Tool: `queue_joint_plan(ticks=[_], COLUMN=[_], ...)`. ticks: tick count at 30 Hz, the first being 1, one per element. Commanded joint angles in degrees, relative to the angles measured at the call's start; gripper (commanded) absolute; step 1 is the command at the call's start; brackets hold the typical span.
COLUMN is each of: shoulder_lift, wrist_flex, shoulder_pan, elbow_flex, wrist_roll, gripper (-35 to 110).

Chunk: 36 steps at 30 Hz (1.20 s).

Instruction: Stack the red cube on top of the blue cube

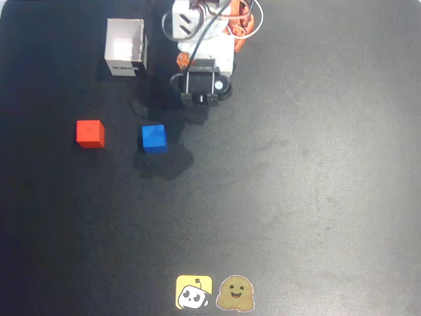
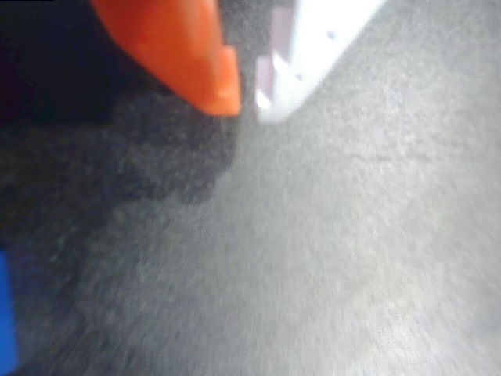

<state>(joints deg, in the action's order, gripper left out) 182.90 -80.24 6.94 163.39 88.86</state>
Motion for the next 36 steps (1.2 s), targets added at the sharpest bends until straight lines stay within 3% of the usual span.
queue_joint_plan(ticks=[1,8,15,23,36], shoulder_lift=[-2.72,-35.51,-56.51,-68.55,-75.94], wrist_flex=[1.14,5.01,10.55,15.82,16.7], shoulder_pan=[-0.18,0.09,-0.53,0.62,17.05], elbow_flex=[-4.31,-26.37,-39.02,-43.95,-53.7], wrist_roll=[-1.23,-4.13,-4.31,-3.78,-13.27], gripper=[0,0,0,0,0])
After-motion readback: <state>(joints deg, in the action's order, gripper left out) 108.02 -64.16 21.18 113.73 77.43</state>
